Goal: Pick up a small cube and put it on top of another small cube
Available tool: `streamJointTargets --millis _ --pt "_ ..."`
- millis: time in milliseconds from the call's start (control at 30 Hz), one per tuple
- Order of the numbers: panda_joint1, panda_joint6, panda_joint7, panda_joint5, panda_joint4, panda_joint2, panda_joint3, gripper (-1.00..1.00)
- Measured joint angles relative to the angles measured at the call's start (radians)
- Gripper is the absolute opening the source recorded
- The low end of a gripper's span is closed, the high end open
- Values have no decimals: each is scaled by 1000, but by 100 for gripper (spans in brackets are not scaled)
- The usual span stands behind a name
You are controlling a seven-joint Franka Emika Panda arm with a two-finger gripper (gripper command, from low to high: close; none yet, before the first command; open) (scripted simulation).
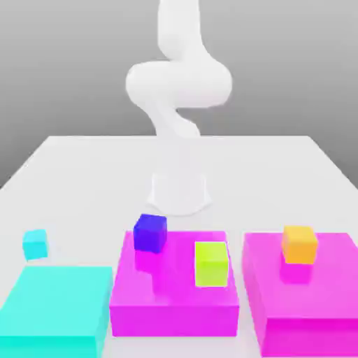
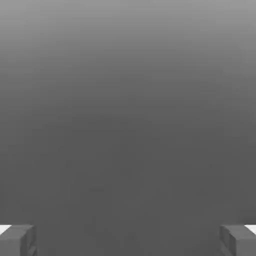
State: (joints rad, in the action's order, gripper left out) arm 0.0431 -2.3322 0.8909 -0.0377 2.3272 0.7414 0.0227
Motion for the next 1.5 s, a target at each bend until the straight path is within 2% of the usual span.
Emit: streamJointTargets --millis 367,700,967,1200,1333,1500 --pt "194 -141 431 -146 121 -273 75 0" --pt "369 -270 860 -213 229 -513 121 0" --pt "516 -384 1259 -190 320 -690 179 0" --pt "598 -487 1658 -85 398 -829 282 0" --pt "618 -555 1657 -133 389 -914 261 0" --pt "703 -643 1584 -232 364 -1030 154 0"
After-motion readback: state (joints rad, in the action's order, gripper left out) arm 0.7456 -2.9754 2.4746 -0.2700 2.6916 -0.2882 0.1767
